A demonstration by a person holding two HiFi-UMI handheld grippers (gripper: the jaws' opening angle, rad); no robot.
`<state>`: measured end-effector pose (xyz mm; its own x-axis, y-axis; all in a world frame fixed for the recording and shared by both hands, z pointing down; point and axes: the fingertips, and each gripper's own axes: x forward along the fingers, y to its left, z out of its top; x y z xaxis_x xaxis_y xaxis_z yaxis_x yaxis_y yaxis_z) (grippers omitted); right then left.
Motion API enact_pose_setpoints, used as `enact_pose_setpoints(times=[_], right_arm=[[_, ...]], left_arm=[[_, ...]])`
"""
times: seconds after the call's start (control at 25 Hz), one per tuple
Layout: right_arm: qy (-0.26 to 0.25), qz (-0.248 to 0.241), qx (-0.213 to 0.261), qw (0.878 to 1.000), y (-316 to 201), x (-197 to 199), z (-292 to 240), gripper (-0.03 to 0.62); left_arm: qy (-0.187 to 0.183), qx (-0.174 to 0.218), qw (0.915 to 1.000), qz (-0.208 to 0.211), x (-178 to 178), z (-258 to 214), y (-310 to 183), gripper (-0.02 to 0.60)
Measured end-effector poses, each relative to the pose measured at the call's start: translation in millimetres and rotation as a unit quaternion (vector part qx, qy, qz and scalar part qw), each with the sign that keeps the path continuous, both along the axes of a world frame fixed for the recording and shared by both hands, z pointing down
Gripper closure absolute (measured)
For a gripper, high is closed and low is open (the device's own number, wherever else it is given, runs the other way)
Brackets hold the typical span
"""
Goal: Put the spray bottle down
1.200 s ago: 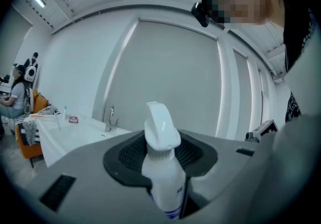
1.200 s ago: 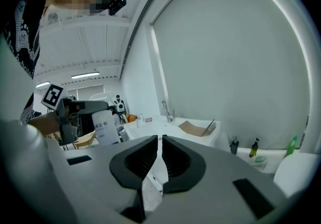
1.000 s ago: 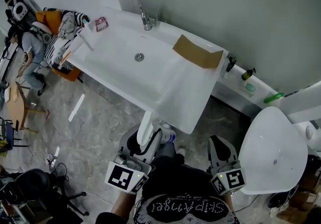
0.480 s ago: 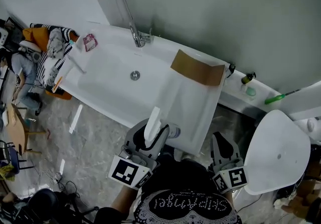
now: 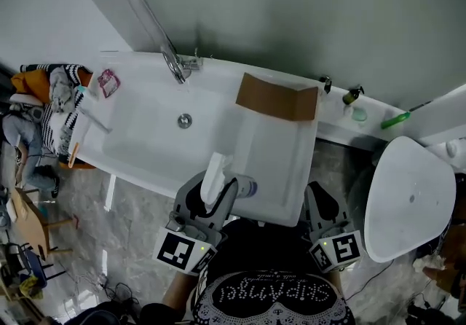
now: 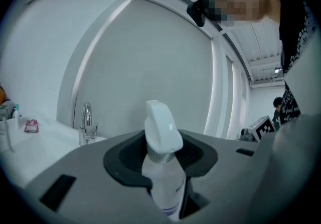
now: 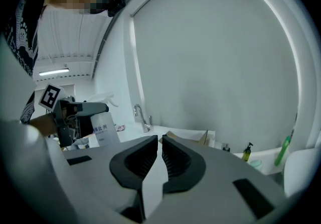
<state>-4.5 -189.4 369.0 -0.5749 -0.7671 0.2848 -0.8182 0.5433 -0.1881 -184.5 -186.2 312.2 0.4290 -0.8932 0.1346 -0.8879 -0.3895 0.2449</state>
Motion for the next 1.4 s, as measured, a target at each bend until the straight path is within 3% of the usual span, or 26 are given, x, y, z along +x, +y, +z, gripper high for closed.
enact_pose_setpoints(times=[0.24,0.44,0.64,1.4], right_arm=[[0.002,0.013,-0.002,1.000,-9.9,-0.7,-2.0,0.554],[0.001,0.008,0.019,1.000,-20.7,-11.5,-11.0,0.554],[-0.006,0.011,0.031,0.999,-20.8,-14.4,-12.7,0.554],[-0.002,0.023,0.024,0.999,-12.5,-11.8,-4.4,0.554]], left_arm=[[-0.013,-0.008,0.9998,0.010,-12.0,5.1,-8.1,0.428],[-0.009,0.012,0.9998,-0.009,-30.6,-2.3,-15.4,0.428],[-0.027,0.015,0.9991,-0.029,-48.6,-2.1,-9.6,0.428],[-0.033,0.012,0.9990,-0.026,-53.1,3.2,-5.1,0.426]])
